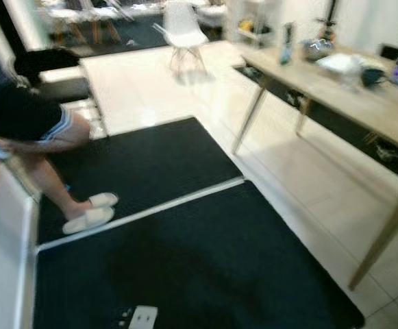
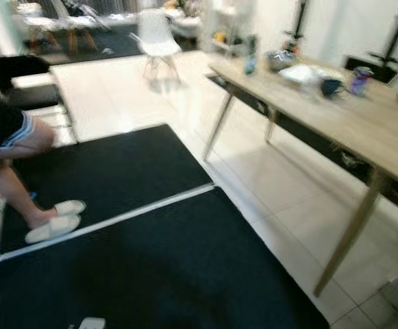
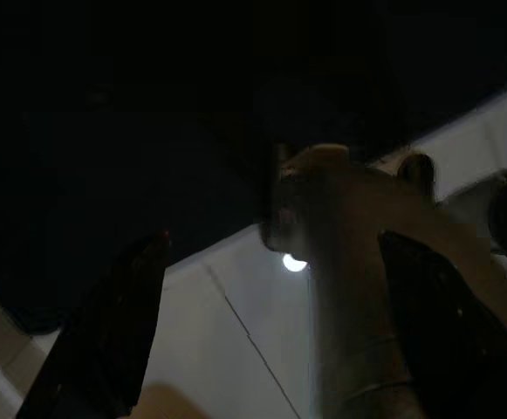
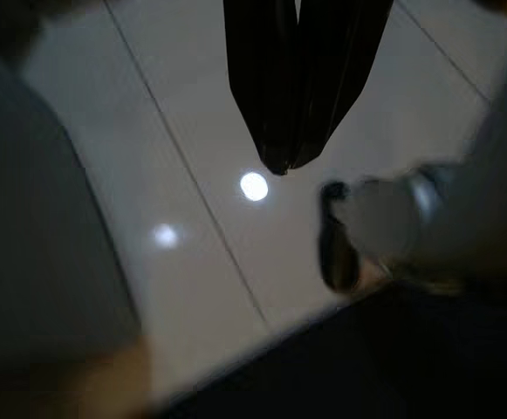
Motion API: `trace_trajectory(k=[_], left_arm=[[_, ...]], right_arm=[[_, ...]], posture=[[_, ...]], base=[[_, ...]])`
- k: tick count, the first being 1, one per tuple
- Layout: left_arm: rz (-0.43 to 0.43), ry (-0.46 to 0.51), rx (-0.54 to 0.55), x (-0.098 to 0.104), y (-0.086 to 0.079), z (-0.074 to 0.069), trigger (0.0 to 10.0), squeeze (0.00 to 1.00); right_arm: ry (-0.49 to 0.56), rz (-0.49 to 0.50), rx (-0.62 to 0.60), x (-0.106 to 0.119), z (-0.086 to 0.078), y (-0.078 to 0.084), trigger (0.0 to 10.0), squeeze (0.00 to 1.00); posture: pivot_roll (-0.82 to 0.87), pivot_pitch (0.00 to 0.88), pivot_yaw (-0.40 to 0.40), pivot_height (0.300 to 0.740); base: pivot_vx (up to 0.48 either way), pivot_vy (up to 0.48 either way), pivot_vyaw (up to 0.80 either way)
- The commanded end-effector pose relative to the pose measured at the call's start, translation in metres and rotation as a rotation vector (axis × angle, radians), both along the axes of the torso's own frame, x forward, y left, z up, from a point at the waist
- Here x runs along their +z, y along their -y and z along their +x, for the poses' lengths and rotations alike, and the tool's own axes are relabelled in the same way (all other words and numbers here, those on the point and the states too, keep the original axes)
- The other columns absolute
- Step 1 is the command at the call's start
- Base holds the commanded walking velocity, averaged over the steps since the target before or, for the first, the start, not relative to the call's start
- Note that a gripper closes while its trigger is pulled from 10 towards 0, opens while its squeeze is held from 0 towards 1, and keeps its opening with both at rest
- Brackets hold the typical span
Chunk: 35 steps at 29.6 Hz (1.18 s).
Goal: Restocking fridge
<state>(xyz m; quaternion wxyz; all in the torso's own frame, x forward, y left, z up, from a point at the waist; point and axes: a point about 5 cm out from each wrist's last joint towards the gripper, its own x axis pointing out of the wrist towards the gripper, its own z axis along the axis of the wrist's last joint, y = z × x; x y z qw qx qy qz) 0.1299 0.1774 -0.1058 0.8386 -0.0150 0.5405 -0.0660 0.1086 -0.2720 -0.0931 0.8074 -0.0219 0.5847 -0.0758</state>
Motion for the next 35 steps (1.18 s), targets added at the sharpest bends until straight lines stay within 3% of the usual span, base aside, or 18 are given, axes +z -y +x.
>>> trace_trajectory(k=[1,22,35], left_arm=[[0.006,-0.004,-0.012,-0.0004,0.0016,-0.0005,10.0,0.00],[-0.009,0.007,-0.027,0.0015,0.0026,0.0050,10.0,0.00],[-0.019,0.011,-0.034,0.0020,0.0037,0.0063,10.0,0.00]], right_arm=[[-0.024,-0.020,0.004,-0.0009,-0.0079,0.0038,10.0,0.00],[-0.035,-0.019,0.034,-0.0025,-0.0069,-0.0016,10.0,0.00],[-0.036,-0.014,0.029,-0.0035,-0.0074,-0.0038,10.0,0.00]], posture=[[-0.05,0.000,-0.029,0.740],[-0.06,0.000,-0.021,0.740],[-0.06,0.000,-0.020,0.740]], base=[[0.000,0.000,0.00],[0.000,0.000,0.00],[0.273,0.000,0.00]])
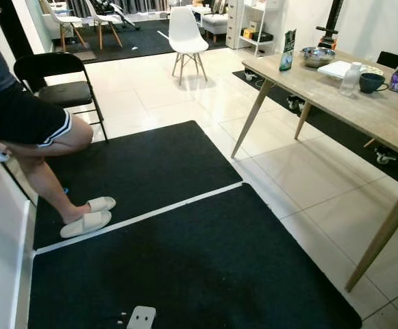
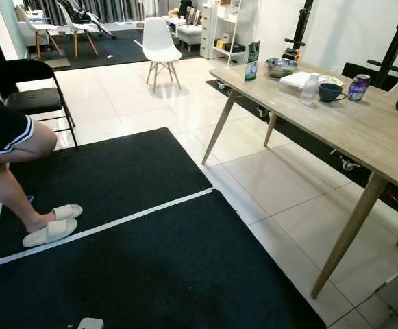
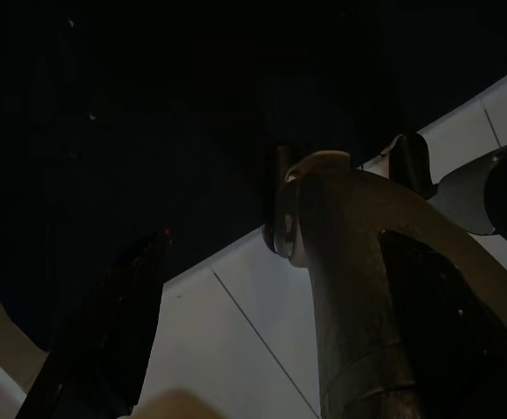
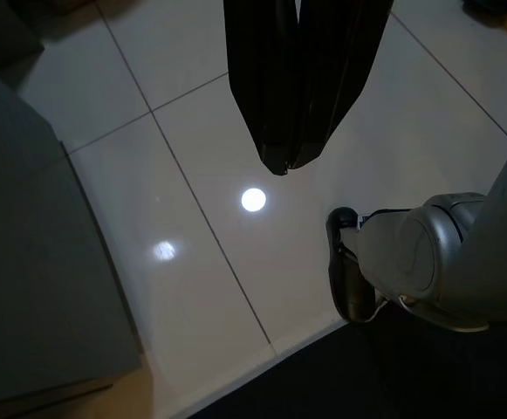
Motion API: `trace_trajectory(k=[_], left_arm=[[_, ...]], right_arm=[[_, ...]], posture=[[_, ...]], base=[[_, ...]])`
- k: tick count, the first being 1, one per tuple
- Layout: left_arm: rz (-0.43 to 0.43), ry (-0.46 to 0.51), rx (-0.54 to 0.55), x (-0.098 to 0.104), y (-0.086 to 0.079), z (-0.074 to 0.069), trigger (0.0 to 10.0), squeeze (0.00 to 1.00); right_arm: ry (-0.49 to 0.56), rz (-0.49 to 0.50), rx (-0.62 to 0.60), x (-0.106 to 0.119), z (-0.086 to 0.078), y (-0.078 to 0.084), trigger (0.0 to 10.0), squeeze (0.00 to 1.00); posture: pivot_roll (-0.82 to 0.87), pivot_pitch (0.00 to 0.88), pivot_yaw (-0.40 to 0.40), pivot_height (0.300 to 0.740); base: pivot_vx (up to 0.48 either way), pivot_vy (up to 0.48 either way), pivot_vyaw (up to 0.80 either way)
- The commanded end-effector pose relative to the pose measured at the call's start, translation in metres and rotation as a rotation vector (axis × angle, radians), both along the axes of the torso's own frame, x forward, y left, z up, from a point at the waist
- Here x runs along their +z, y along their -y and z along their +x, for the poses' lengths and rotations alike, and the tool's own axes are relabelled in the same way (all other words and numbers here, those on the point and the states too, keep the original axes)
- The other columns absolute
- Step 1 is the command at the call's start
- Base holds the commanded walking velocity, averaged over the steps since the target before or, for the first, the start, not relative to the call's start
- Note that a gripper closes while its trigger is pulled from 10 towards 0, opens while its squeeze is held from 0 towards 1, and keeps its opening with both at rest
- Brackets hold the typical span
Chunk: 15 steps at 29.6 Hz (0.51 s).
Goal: Restocking fridge
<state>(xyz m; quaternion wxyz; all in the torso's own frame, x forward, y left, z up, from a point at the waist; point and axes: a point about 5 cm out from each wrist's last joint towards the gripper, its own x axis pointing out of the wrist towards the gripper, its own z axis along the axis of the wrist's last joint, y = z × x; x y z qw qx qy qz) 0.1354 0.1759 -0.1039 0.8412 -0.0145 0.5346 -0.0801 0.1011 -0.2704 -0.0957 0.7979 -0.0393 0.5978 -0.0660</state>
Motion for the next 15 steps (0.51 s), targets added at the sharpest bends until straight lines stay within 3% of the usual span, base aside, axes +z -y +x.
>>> trace_trajectory(k=[1,15], left_arm=[[-0.005,-0.003,-0.010,0.0000,0.0024,0.0007,10.0,0.00],[-0.008,-0.006,-0.010,-0.0004,0.0021,-0.0006,10.0,0.00]], right_arm=[[-0.001,0.000,-0.006,-0.0008,-0.0001,-0.0022,10.0,0.00],[-0.003,0.000,-0.007,-0.0013,-0.0007,-0.0029,10.0,0.00]], posture=[[-0.06,0.000,-0.020,0.740],[-0.06,0.000,-0.019,0.740]], base=[[0.420,0.000,0.00],[0.424,0.000,0.00]])
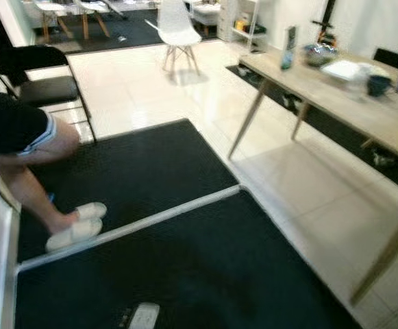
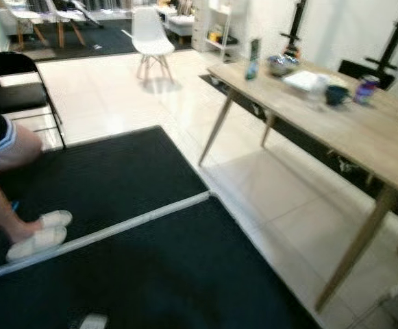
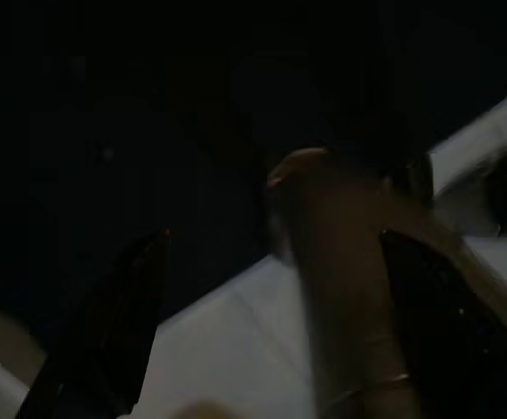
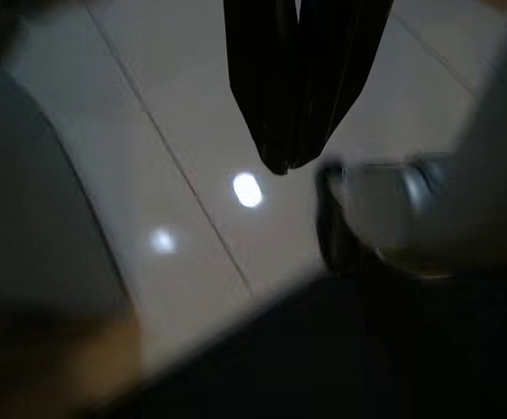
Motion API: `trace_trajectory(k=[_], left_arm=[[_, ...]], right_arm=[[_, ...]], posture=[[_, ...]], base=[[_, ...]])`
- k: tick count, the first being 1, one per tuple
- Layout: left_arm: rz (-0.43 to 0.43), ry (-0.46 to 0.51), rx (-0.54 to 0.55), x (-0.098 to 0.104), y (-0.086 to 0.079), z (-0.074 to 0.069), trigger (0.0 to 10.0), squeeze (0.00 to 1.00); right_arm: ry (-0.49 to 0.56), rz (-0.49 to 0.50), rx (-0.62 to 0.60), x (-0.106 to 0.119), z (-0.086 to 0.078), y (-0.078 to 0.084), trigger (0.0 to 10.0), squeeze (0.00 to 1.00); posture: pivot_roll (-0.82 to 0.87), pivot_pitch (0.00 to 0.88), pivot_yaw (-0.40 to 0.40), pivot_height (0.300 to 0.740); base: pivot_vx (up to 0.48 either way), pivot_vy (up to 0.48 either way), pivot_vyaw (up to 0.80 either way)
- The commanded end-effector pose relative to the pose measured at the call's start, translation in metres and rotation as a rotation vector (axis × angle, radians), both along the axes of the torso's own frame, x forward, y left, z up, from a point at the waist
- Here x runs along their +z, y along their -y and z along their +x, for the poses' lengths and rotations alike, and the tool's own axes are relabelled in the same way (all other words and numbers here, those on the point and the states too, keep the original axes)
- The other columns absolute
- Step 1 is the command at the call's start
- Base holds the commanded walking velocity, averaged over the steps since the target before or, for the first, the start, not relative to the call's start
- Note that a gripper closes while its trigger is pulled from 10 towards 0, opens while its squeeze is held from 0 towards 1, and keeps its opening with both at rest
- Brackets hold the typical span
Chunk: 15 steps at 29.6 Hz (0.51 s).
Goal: Restocking fridge
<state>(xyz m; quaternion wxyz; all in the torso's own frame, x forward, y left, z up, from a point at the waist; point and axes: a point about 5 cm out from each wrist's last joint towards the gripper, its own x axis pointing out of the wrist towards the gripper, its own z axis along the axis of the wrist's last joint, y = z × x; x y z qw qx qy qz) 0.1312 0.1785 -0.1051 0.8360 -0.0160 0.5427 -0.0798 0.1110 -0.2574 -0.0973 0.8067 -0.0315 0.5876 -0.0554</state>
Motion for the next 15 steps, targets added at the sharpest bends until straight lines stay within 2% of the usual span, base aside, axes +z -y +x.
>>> trace_trajectory(k=[1,8,15], left_arm=[[-0.007,0.013,-0.011,0.0008,0.0046,0.0033,10.0,0.00],[-0.002,0.003,-0.008,-0.0006,0.0038,-0.0008,10.0,0.00],[0.004,-0.008,-0.006,-0.0018,0.0029,-0.0046,10.0,0.00]], right_arm=[[-0.030,-0.024,-0.016,0.0003,-0.0105,0.0101,10.0,0.00],[-0.030,-0.024,-0.014,0.0003,-0.0093,0.0092,10.0,0.00],[-0.022,-0.020,-0.007,-0.0004,-0.0024,0.0018,10.0,0.00]], posture=[[-0.06,0.000,-0.019,0.740],[-0.06,0.000,-0.021,0.740],[-0.06,0.000,-0.020,0.740]], base=[[0.431,0.000,0.00],[0.431,0.000,0.00],[0.433,0.000,0.00]])
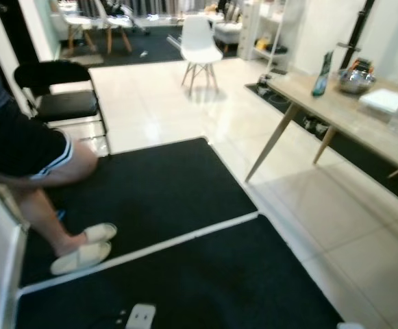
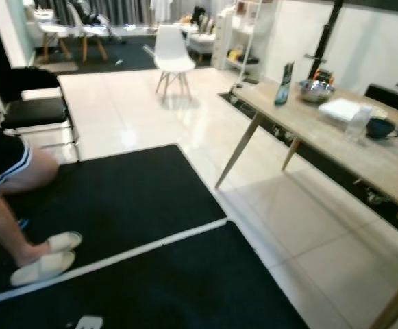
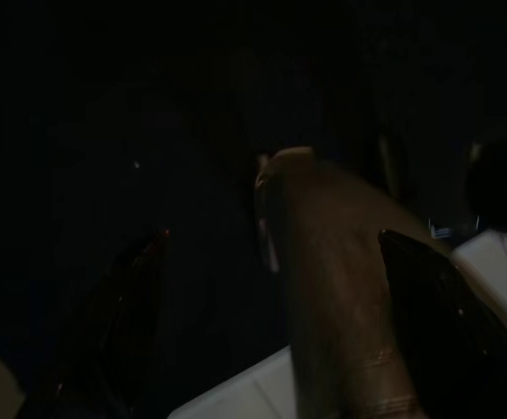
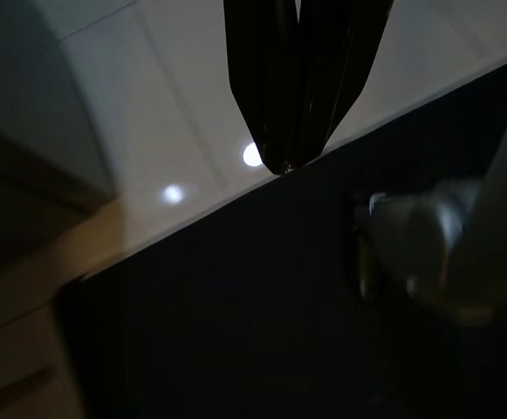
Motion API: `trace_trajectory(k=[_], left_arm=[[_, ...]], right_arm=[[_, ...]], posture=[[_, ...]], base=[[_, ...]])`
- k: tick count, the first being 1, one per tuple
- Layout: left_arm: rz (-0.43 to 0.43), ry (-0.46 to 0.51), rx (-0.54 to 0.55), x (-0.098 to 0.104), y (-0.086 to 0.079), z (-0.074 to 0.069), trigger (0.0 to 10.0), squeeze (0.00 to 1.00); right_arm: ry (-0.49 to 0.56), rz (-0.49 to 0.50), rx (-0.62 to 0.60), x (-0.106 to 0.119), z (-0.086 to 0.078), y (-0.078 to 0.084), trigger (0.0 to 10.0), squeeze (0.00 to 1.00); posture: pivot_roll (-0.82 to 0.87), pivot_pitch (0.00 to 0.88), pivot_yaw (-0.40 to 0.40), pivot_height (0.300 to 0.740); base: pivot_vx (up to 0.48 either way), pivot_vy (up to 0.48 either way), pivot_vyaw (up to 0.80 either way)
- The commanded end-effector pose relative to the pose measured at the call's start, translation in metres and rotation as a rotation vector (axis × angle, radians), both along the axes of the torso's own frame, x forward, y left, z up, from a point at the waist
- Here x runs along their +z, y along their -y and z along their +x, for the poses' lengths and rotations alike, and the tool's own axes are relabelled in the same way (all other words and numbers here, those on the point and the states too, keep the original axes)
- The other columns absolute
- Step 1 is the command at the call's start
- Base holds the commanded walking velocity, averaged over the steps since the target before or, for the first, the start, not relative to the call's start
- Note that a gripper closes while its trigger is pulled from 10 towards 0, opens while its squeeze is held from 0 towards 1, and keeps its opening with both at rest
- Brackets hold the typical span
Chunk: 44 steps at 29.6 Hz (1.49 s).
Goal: Restocking fridge
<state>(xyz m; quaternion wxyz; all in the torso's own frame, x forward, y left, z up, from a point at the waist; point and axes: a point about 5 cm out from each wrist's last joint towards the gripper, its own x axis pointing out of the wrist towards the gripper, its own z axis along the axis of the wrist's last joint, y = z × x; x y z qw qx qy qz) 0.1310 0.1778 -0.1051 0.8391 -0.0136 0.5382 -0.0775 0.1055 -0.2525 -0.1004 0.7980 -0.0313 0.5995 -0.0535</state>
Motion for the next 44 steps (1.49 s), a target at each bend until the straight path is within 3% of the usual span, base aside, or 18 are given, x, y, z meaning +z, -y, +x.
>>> trace_trajectory(k=[1,10,21,44], left_arm=[[0.000,-0.021,-0.007,-0.002,0.002,-0.005,10.0,0.00],[0.015,-0.035,-0.008,-0.003,-0.002,-0.010,10.0,0.00],[0.023,-0.037,-0.013,-0.004,-0.002,-0.011,10.0,0.00],[0.008,-0.016,-0.022,-0.001,0.001,-0.004,10.0,0.00]], right_arm=[[0.009,-0.024,-0.008,0.003,0.004,0.006,10.0,0.00],[-0.011,-0.030,0.012,0.002,0.006,0.002,10.0,0.00],[-0.048,-0.047,0.000,0.002,-0.016,0.019,10.0,0.00],[-0.046,-0.047,0.008,0.003,-0.010,0.016,10.0,0.00]], posture=[[-0.06,0.000,-0.021,0.740],[-0.06,0.000,-0.021,0.740],[-0.05,0.000,-0.022,0.740],[-0.05,0.000,-0.020,0.740]], base=[[0.431,0.000,0.00],[0.432,0.000,-0.34],[0.432,0.000,-0.78],[0.433,0.000,-0.78]])
